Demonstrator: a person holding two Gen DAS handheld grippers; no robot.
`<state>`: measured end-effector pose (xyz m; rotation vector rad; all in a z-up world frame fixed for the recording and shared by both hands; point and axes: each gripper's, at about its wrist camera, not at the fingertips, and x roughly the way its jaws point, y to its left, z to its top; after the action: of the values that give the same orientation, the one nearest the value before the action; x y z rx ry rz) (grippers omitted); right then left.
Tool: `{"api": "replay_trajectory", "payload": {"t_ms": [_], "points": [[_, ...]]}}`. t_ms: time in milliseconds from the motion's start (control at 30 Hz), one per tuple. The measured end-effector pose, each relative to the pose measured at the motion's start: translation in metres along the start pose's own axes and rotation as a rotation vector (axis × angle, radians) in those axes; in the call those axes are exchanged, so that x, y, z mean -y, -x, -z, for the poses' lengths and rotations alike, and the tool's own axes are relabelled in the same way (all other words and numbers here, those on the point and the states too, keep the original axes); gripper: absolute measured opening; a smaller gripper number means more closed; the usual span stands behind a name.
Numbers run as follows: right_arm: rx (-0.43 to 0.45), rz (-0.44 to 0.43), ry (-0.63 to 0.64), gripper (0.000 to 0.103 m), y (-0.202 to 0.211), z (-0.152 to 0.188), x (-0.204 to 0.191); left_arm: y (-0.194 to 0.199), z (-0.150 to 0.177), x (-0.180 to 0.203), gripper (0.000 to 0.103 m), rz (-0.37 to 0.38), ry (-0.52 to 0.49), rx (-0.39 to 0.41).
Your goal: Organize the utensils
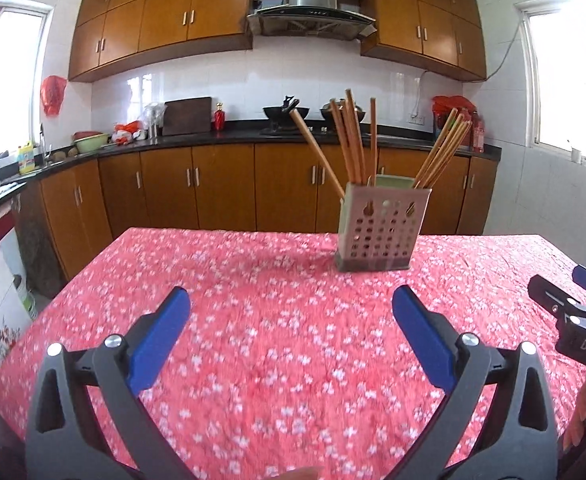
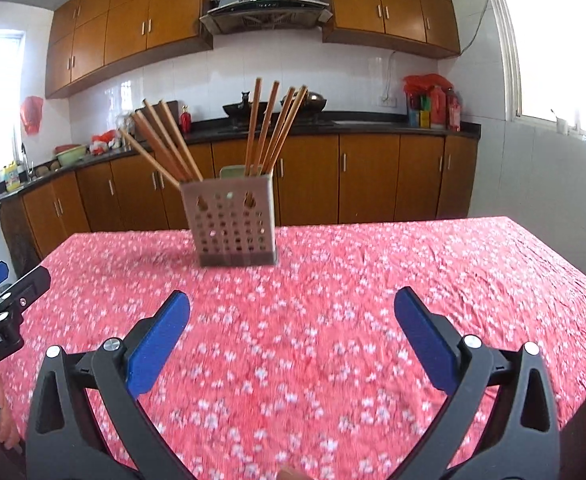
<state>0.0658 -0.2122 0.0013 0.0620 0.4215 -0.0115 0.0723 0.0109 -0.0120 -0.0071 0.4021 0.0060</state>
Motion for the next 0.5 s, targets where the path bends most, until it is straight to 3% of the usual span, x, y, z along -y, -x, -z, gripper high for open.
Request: {"api": "replay_trajectory", "payload": {"t_ms": [500], "points": [[0.022, 0.016, 0.012, 0.101, 0.024, 0.021, -0.003, 0.024, 0.018, -0.004, 0.099, -0.034, -0.016, 0.001]]}}
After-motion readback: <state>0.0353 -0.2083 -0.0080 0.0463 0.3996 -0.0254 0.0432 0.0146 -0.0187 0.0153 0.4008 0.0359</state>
